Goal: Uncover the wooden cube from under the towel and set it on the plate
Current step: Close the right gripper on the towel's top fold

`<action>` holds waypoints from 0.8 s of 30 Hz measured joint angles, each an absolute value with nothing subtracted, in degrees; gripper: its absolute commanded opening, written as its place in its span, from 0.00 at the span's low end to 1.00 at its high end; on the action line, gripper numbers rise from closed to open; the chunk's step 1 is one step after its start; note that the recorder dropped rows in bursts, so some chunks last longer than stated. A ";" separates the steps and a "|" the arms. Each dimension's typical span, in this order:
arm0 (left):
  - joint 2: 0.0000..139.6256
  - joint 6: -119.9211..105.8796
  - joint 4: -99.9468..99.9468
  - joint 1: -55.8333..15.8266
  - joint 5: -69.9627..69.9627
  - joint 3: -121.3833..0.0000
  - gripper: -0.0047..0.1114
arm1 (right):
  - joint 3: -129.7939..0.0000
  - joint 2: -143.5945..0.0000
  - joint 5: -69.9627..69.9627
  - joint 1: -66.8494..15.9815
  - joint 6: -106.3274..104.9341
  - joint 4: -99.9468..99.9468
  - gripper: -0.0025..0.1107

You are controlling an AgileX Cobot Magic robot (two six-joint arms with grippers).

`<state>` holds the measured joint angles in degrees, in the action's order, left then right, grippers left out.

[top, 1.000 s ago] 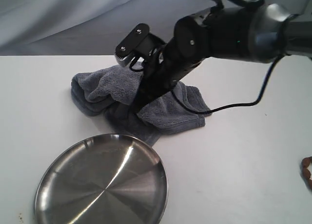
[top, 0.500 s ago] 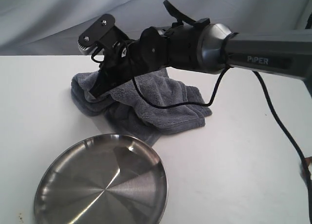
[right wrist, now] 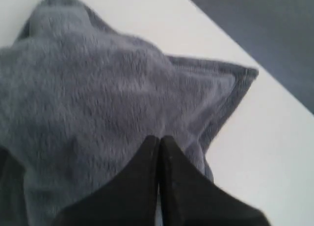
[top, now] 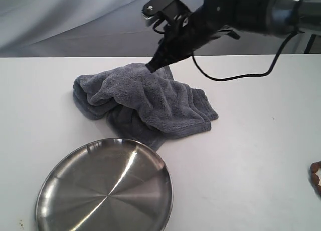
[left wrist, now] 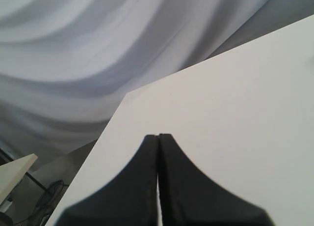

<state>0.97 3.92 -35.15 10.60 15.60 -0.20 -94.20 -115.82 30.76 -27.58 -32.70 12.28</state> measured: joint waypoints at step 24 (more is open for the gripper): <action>0.97 3.92 -35.15 10.60 15.60 -0.20 0.05 | -94.25 -119.70 35.34 -28.28 -53.81 45.17 0.02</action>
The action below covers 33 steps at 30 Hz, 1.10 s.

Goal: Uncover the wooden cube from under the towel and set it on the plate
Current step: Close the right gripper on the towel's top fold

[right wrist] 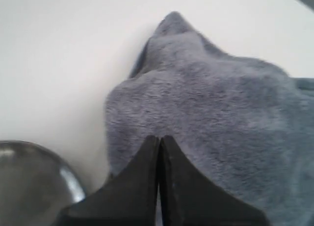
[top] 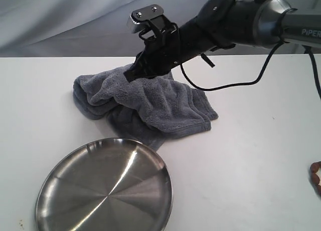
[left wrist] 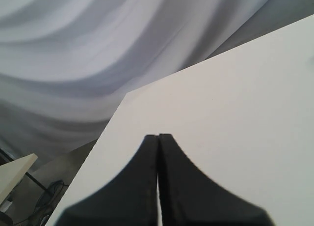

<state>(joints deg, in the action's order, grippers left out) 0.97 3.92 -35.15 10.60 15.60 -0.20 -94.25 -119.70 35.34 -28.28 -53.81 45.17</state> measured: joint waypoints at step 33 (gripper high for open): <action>0.97 3.92 -35.15 10.60 15.60 -0.20 0.05 | -94.25 -119.09 37.71 -28.28 -41.27 14.53 0.95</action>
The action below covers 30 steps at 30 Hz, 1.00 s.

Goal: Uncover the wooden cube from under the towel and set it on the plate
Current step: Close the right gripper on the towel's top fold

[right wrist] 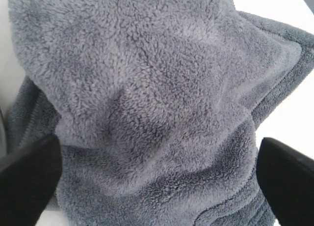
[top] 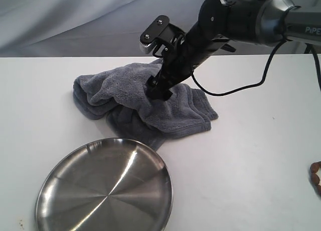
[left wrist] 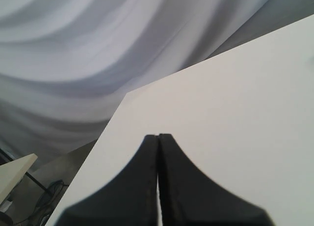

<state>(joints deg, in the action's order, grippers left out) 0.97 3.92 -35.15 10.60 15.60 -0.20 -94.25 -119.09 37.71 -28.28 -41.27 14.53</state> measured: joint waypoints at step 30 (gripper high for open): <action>0.97 3.92 -35.15 10.60 15.60 -0.20 0.05 | -94.35 -128.48 32.49 -28.28 -41.27 21.06 0.02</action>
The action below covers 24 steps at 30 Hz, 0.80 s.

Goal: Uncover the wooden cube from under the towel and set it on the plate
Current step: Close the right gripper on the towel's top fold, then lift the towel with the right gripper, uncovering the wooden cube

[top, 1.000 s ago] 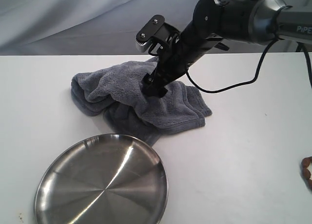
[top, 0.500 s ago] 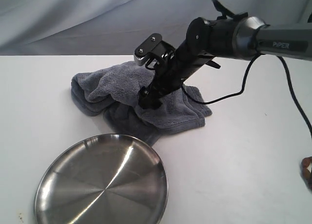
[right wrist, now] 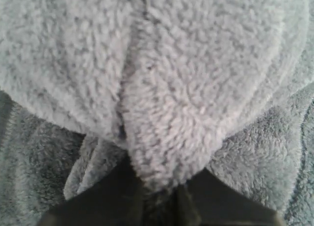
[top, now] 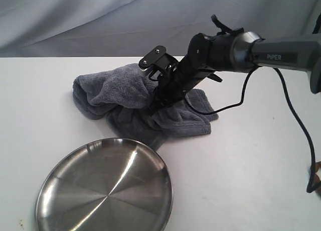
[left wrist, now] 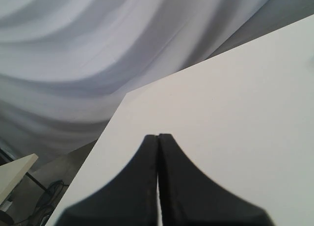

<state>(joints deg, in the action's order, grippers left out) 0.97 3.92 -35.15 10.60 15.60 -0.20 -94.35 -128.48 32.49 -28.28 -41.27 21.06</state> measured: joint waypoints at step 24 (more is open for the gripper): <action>0.97 3.92 -35.15 10.60 15.60 -0.20 0.05 | -94.35 -104.50 22.74 -28.28 -44.88 30.15 0.02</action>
